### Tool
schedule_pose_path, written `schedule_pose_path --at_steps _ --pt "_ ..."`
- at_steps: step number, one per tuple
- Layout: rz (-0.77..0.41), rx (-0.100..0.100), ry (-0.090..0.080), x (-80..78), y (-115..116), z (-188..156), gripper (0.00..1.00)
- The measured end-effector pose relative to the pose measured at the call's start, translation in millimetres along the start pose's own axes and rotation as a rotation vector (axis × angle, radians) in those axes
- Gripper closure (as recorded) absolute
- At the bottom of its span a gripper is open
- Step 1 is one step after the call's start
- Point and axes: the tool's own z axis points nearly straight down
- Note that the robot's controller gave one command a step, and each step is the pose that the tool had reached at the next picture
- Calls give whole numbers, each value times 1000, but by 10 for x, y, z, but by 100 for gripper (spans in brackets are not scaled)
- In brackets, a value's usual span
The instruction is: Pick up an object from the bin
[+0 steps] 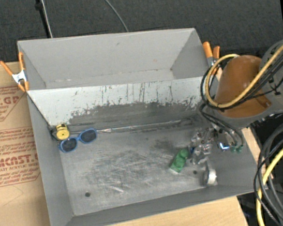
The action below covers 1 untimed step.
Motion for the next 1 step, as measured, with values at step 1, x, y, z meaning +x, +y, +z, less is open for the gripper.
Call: schedule_pose_path --at_steps 1 --pt "16 3 -13 78 -40 -891 100"
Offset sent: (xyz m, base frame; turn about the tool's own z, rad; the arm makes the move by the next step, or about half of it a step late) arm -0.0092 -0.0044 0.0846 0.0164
